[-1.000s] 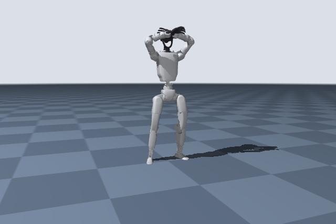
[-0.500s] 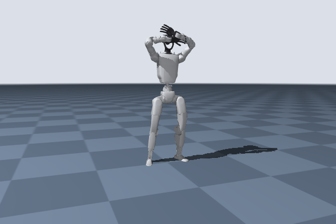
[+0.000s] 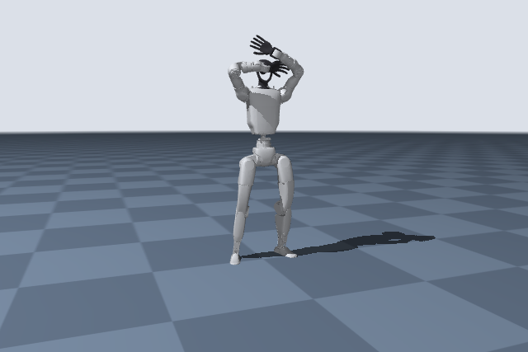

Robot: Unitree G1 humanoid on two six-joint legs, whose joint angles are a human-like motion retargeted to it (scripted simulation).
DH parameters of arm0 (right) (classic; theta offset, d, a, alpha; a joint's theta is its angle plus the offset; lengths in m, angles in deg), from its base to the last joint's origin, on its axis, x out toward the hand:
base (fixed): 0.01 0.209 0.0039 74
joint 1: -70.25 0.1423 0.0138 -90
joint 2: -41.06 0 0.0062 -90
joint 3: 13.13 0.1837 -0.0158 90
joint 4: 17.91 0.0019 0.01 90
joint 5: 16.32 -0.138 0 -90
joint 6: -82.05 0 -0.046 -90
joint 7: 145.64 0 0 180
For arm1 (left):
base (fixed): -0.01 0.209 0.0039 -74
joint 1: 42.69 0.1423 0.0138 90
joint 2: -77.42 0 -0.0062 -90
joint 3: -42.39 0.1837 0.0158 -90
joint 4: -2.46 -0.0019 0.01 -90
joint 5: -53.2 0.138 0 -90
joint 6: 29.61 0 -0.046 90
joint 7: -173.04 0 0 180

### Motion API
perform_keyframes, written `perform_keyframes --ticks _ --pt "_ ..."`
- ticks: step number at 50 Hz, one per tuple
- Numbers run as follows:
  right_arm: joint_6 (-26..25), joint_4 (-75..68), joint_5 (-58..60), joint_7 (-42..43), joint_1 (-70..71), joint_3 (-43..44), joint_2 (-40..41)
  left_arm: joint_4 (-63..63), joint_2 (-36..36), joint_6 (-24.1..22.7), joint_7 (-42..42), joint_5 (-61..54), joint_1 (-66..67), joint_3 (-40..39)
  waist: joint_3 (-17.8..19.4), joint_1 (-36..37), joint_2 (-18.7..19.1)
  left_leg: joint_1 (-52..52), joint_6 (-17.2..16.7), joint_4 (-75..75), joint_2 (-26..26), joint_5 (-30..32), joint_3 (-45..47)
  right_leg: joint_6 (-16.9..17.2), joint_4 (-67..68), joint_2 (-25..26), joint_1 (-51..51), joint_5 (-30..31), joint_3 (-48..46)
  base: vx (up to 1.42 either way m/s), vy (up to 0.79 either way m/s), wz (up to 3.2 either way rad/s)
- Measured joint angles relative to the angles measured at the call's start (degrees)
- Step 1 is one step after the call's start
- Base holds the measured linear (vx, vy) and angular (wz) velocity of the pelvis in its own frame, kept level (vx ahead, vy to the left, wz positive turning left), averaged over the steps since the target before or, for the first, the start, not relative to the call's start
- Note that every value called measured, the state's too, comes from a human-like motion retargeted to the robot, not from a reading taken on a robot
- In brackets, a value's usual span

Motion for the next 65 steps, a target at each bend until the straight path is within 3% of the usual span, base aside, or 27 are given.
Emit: perform_keyframes --ticks 5,8,12,17,20,25,30,35,40,42,45,50,52,55,57,60,65 --pt "1.70 -1.99 -10.94 9.37 0.75 0.41 2.79 -9.44 0.60 -3.91 9.45 -0.74 1.89 0.00 0.36 3.37 3.18 0.28 0.46 -0.02 0.23 -0.10 0.88 -0.08 0.10 0.23 -0.38 0.02 0.94 0.00 0.00 0.00" --pt "2.44 -10.70 -17.36 10.82 1.23 0.93 4.84 -3.19 1.95 -6.56 17.43 2.65 5.64 0.00 -0.27 5.52 5.28 0.19 0.48 -0.02 0.44 -0.14 1.15 -0.40 0.11 0.45 -0.67 0.15 1.29 0.00 0.00 0.00" --pt "0.69 -21.05 -19.42 2.48 1.97 0.56 5.56 13.52 4.06 -7.71 22.56 12.59 8.16 0.00 -1.47 5.80 5.87 -0.25 0.09 0.02 0.65 -0.11 0.96 -0.82 0.08 0.68 -0.95 0.29 1.21 0.00 0.00 0.00" --pt "-2.63 -18.82 -12.85 -16.53 0.64 0.00 2.03 24.66 5.05 -6.62 20.34 5.42 8.47 0.00 -1.37 1.40 2.05 -0.63 -0.32 0.09 0.46 -0.04 0.11 -1.03 -0.01 0.50 -0.70 0.28 0.37 0.00 0.00 0.00" --pt "-2.75 -8.86 -11.58 -25.40 -0.13 0.00 -0.79 18.51 5.49 -3.58 16.94 1.23 5.21 0.00 -0.49 -0.19 0.25 -0.70 -0.14 0.15 0.22 0.01 -0.26 -0.85 -0.04 0.26 -0.48 0.16 -0.02 0.00 0.00 0.00" --pt "-0.78 3.18 -30.59 -24.67 -1.22 0.00 -1.94 -0.68 6.33 -1.23 16.33 -5.23 0.66 0.00 1.59 1.44 2.20 -0.40 0.48 0.40 0.09 -0.12 -0.25 -0.49 -0.01 0.09 -0.09 -0.05 -0.07 0.00 0.00 0.00" --pt "2.55 -1.92 -44.06 -19.67 -3.89 4.95 0.23 -4.06 7.10 -2.46 29.53 -3.13 5.93 0.00 0.76 4.93 5.58 -0.25 0.81 0.51 0.19 -0.29 0.02 -0.53 0.02 0.15 -0.10 -0.11 0.19 0.00 0.00 0.00" --pt "3.18 -14.35 -34.73 -10.65 0.14 1.11 0.96 16.85 9.36 -7.35 33.35 7.51 10.49 0.00 -0.91 6.94 7.86 -0.54 0.34 0.68 0.50 -0.47 -0.07 -0.82 -0.04 0.42 -0.23 -0.06 0.14 0.00 0.00 0.00" --pt "-0.54 -15.02 -16.17 -16.34 -2.30 0.00 -2.56 31.83 9.22 -8.44 20.29 10.46 9.80 0.00 -1.66 3.29 4.18 -0.56 -0.30 0.54 0.37 -0.48 -0.60 -0.98 -0.04 0.32 0.09 -0.21 -0.45 0.00 0.00 0.00" --pt "-0.98 -10.33 -12.28 -19.83 -3.26 0.00 -4.01 29.56 8.91 -7.91 16.88 3.74 9.23 0.00 -1.11 1.83 2.51 -0.39 -0.26 0.52 0.22 -0.51 -0.76 -0.92 -0.02 0.17 0.34 -0.30 -0.64 0.00 0.00 0.00" --pt "-0.33 -1.30 -8.28 -20.30 -2.71 0.00 -5.34 17.45 8.58 -3.34 12.12 2.57 4.77 0.00 -0.15 1.15 1.59 -0.16 -0.02 0.47 0.03 -0.50 -0.76 -0.53 0.01 -0.03 0.55 -0.51 -0.73 0.00 0.00 0.00" --pt "0.66 5.22 -15.93 -11.47 -0.65 0.31 -4.19 0.15 8.22 -1.99 18.87 -4.15 4.36 0.00 0.98 3.73 4.33 0.26 0.63 0.48 -0.02 -0.58 -0.31 -0.11 0.10 -0.11 0.63 -0.63 -0.34 0.00 0.00 0.00" --pt "1.25 2.00 -16.18 -6.29 0.31 0.65 -3.23 0.48 8.57 -3.84 23.58 -2.30 6.91 0.00 0.50 5.27 5.86 0.27 0.67 0.45 0.09 -0.59 -0.08 -0.14 0.11 -0.01 0.47 -0.58 -0.10 0.00 0.00 0.00" --pt "1.10 -6.54 -14.46 -0.94 1.09 0.76 -1.21 10.48 9.96 -7.62 28.30 4.39 11.03 0.00 -0.93 6.69 7.74 0.10 0.50 0.43 0.32 -0.59 0.09 -0.41 0.14 0.22 0.15 -0.43 0.15 0.00 0.00 0.00" --pt "-0.18 -12.00 -13.41 -2.46 0.92 0.53 -0.53 20.02 10.21 -8.85 29.58 9.66 11.73 0.00 -1.72 6.57 7.81 -0.13 0.23 0.42 0.44 -0.53 0.00 -0.65 0.15 0.35 -0.03 -0.37 0.11 0.00 0.00 0.00" --pt "-2.49 -15.91 -12.70 -9.77 -0.44 0.00 -1.07 29.11 8.72 -8.60 29.80 6.54 11.37 0.00 -1.85 4.68 5.74 -0.35 -0.08 0.44 0.42 -0.49 -0.40 -0.98 0.13 0.35 0.04 -0.37 -0.27 0.00 0.00 0.00" --pt "-1.72 -4.81 -9.90 -21.41 -3.25 0.00 -5.37 19.97 4.94 -3.39 15.25 2.87 4.66 0.00 -0.27 1.15 0.83 -0.36 -0.10 0.48 0.09 -0.39 -1.22 -0.79 -0.04 0.05 0.70 -0.52 -1.19 0.00 0.00 0.00"
